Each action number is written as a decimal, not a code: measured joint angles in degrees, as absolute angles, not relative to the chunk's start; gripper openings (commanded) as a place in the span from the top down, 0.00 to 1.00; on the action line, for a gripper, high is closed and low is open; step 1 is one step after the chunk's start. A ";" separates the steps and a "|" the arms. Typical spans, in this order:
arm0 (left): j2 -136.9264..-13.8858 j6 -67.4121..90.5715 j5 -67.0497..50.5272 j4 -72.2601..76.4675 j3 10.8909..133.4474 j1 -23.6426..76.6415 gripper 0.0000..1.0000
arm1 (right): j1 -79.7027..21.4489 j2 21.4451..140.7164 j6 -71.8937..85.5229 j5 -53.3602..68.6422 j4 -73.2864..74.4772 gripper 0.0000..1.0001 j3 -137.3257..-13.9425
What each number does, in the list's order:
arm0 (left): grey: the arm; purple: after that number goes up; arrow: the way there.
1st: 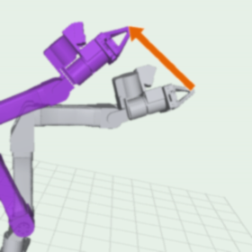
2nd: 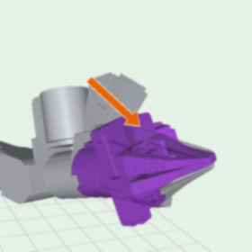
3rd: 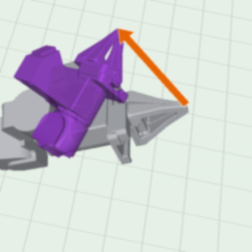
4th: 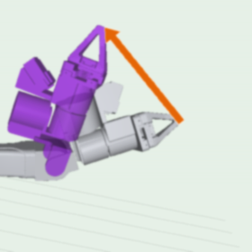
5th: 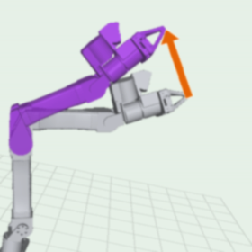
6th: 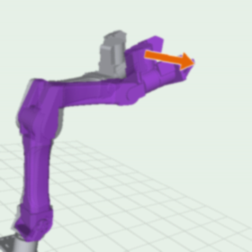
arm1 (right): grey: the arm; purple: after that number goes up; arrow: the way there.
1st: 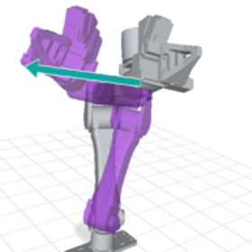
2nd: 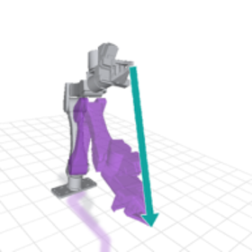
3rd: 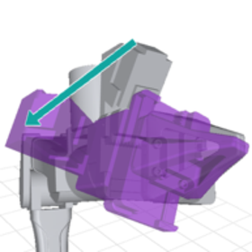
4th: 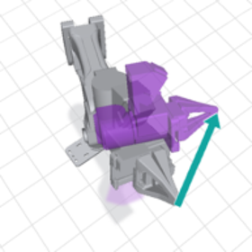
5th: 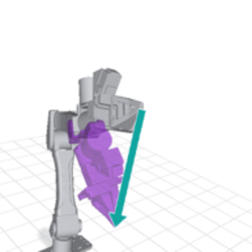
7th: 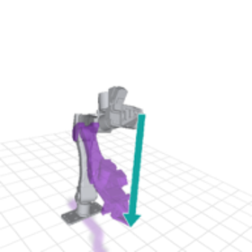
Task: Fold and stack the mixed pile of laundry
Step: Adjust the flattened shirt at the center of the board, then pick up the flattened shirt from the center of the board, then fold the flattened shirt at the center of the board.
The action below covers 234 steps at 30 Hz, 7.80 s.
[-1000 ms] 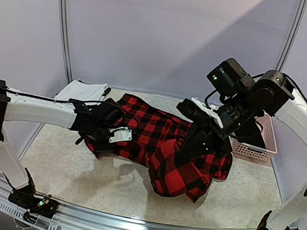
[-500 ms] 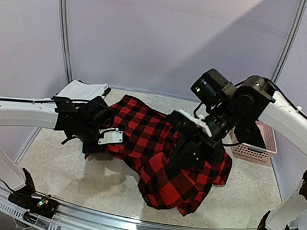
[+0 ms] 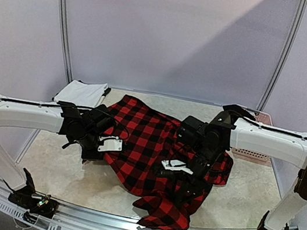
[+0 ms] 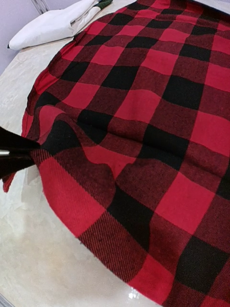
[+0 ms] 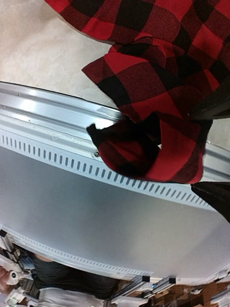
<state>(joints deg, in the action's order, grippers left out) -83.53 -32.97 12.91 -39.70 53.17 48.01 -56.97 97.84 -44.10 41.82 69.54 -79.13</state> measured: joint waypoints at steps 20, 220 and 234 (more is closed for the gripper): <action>-83.68 -32.49 12.23 -38.37 53.04 48.42 0.98 | -36.01 108.18 -35.73 12.71 51.75 0.69 -68.79; -104.88 -27.86 31.99 -27.00 68.62 34.54 0.49 | -26.89 97.56 -33.36 -7.68 25.04 0.60 -64.71; -85.03 -12.10 27.22 -34.22 62.98 35.86 0.43 | -20.47 87.88 -28.25 1.15 39.44 0.50 -64.82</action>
